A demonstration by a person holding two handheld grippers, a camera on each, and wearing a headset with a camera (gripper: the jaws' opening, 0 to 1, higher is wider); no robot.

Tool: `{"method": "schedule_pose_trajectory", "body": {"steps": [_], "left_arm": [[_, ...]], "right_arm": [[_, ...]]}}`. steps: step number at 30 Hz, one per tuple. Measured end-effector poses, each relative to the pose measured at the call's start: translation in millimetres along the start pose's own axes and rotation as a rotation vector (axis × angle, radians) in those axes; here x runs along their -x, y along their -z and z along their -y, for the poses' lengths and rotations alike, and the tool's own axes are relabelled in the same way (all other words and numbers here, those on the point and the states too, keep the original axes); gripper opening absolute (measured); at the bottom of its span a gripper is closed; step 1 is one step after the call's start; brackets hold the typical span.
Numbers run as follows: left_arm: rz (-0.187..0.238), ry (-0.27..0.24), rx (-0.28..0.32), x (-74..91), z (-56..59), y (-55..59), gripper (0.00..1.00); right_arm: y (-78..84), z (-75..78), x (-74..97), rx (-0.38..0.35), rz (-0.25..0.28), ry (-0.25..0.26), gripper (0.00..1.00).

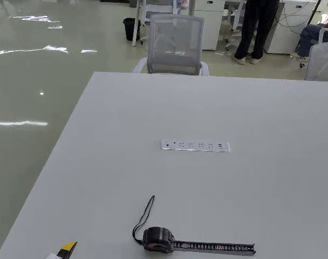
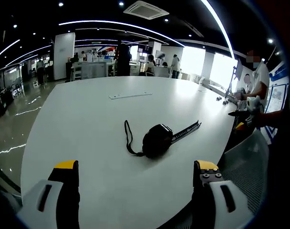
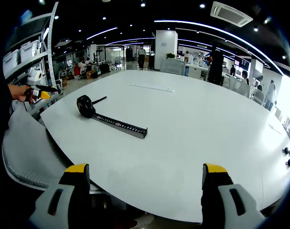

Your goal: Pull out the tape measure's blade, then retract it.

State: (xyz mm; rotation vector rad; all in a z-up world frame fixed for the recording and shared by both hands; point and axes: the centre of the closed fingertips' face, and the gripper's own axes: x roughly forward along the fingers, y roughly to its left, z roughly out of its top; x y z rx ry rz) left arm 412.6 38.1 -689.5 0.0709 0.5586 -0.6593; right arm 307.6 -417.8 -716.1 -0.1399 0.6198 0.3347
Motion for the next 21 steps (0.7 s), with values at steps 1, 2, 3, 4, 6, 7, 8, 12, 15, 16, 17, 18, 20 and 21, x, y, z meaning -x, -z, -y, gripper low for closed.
{"method": "schedule_pose_trajectory", "body": {"steps": [1,2,3,4,6,7,8,12,15,16,17,18,20,21], "left_arm": [[0.001,0.005,0.006,-1.2,2.5,-1.5,0.99],[0.003,0.011,0.014,-3.0,6.6,-3.4,0.99],[0.004,0.011,0.016,-4.2,9.1,-4.8,0.99],[0.004,0.014,0.016,-6.6,15.2,-6.8,0.99],[0.009,0.018,0.001,-11.4,22.4,-8.2,0.99],[0.011,0.019,-0.001,-13.5,24.6,-8.5,0.99],[0.013,0.020,0.000,-15.2,26.7,-9.2,0.99],[0.019,0.030,0.009,-22.1,40.6,-15.1,0.99],[0.018,0.040,0.014,-26.5,48.1,-14.4,0.99],[0.023,0.043,0.010,-28.0,50.9,-13.0,0.99],[0.026,0.042,0.009,-29.9,51.4,-11.4,0.99],[0.023,0.039,0.008,-32.0,51.6,-9.2,0.99],[0.011,0.030,0.017,-36.1,51.8,-5.1,0.99],[0.009,0.021,0.023,-37.1,52.3,-6.1,0.99]], "right_arm": [[1.1,1.4,-1.8,0.001,-0.001,-0.002,1.00],[1.2,1.4,-3.5,0.005,-0.008,-0.008,0.99],[0.5,1.4,-4.4,0.009,-0.009,-0.009,0.98],[0.0,1.6,-5.4,0.013,-0.011,-0.012,0.98],[-2.7,2.0,-6.7,0.017,-0.003,-0.017,0.99],[-3.2,2.4,-7.3,0.018,-0.002,-0.018,0.99],[-4.1,2.6,-7.6,0.020,-0.001,-0.018,0.99],[-7.6,3.3,-10.5,0.028,0.002,-0.022,0.99],[-12.0,1.8,-14.7,0.031,0.009,-0.029,0.99],[-11.1,1.9,-18.3,0.031,0.011,-0.037,0.98],[-11.5,1.0,-20.3,0.030,0.012,-0.042,0.97],[-12.4,-0.7,-22.5,0.032,0.011,-0.049,0.96],[-16.2,-7.8,-26.9,0.047,0.004,-0.071,0.96],[-18.7,-10.2,-29.1,0.055,0.003,-0.077,0.96]]}}
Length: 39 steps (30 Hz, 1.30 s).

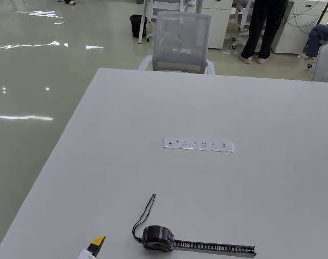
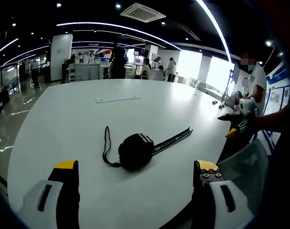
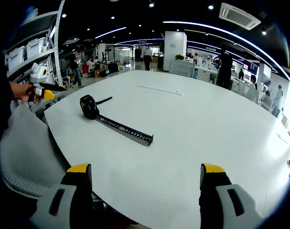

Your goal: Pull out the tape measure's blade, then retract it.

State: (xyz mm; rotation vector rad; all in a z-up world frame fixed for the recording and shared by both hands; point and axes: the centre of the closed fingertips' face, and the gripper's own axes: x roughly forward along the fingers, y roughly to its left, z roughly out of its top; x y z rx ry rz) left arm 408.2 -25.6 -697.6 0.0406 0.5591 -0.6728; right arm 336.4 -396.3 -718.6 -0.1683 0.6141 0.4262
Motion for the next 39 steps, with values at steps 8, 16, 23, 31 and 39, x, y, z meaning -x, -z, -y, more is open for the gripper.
{"method": "schedule_pose_trajectory", "body": {"steps": [8,16,23,31,39], "left_arm": [[-0.008,-0.054,0.000,-11.7,-2.4,-4.6,0.99],[-0.016,-0.064,0.009,-27.2,9.1,-4.9,0.99],[-0.015,-0.081,-0.003,-33.0,14.7,-6.7,0.99],[-0.012,-0.106,-0.004,-44.8,18.2,-11.0,0.99],[0.024,-0.158,-0.048,-64.8,19.4,-21.2,0.99]], "right_arm": [[-4.0,3.3,-20.1,0.021,-0.009,-0.024,0.97],[-15.1,5.2,-37.3,0.037,0.001,-0.042,0.96],[-17.2,9.0,-46.4,0.047,0.002,-0.057,0.95],[-13.6,17.1,-59.8,0.063,-0.008,-0.074,0.94],[-16.9,24.4,-77.5,0.083,-0.009,-0.085,0.91]]}}
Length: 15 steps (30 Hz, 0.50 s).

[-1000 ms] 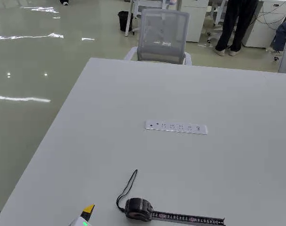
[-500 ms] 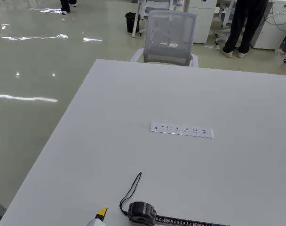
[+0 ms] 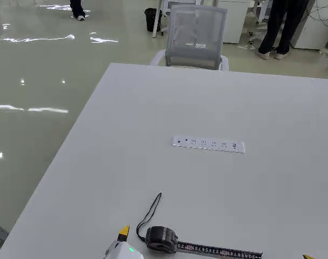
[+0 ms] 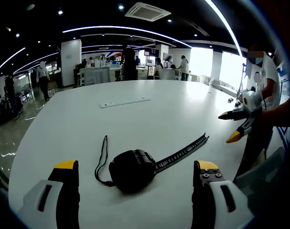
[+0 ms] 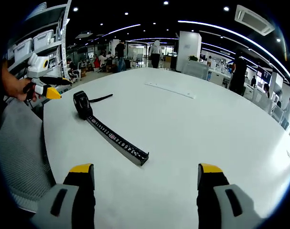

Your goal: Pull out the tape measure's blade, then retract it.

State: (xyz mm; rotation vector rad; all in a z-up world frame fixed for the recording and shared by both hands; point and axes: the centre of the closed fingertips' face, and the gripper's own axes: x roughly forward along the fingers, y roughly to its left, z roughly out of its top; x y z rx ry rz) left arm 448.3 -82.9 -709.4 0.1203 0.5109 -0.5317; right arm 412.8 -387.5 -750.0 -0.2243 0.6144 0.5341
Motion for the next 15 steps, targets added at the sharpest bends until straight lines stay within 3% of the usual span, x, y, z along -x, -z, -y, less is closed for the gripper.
{"method": "schedule_pose_trajectory", "body": {"steps": [5,10,15], "left_arm": [[-0.012,-0.006,0.034,-11.7,3.2,0.4,0.99],[-0.050,-0.049,0.116,-21.2,-3.2,13.6,0.99],[-0.050,-0.088,0.143,-25.6,-10.2,16.6,0.99]], "right_arm": [[-3.7,0.1,-9.8,0.010,0.000,-0.016,0.89],[-3.7,-1.9,-18.8,0.027,-0.007,-0.036,0.87],[-3.3,-3.2,-25.4,0.051,-0.016,-0.061,0.81]]}}
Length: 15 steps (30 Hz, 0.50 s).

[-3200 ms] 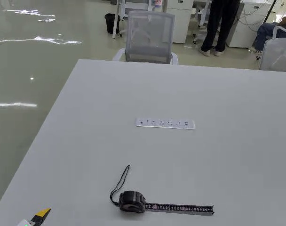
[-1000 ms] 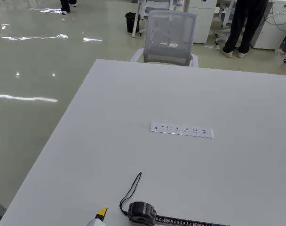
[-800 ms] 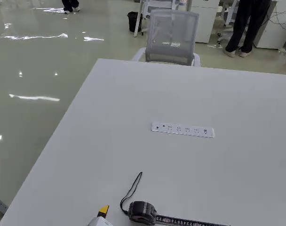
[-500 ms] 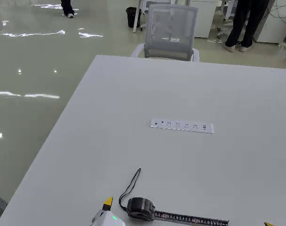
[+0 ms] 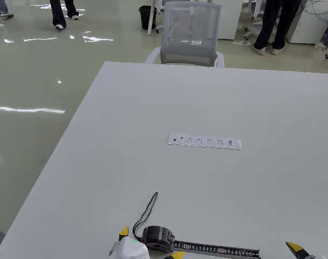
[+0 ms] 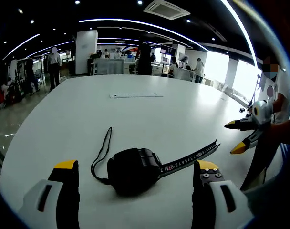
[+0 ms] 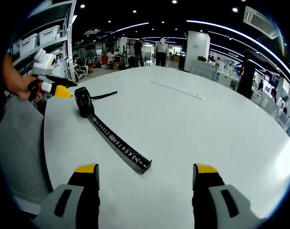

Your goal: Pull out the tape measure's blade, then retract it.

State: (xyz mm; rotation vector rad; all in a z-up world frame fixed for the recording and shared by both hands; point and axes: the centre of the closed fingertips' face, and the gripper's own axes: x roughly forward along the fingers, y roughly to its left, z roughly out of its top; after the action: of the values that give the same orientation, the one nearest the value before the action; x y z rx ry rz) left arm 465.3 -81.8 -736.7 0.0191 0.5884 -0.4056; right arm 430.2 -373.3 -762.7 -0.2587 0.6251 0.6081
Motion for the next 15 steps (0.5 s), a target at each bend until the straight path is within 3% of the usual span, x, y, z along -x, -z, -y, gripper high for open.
{"method": "schedule_pose_trajectory", "body": {"steps": [6,15], "left_arm": [[-0.025,-0.024,0.050,-7.4,-8.4,6.3,0.99],[-0.046,-0.032,0.060,-14.4,-9.1,14.6,0.99]], "right_arm": [[3.5,-1.3,-11.0,0.014,-0.026,-0.032,0.74],[9.4,-7.9,-23.7,0.074,-0.075,-0.100,0.56]]}}
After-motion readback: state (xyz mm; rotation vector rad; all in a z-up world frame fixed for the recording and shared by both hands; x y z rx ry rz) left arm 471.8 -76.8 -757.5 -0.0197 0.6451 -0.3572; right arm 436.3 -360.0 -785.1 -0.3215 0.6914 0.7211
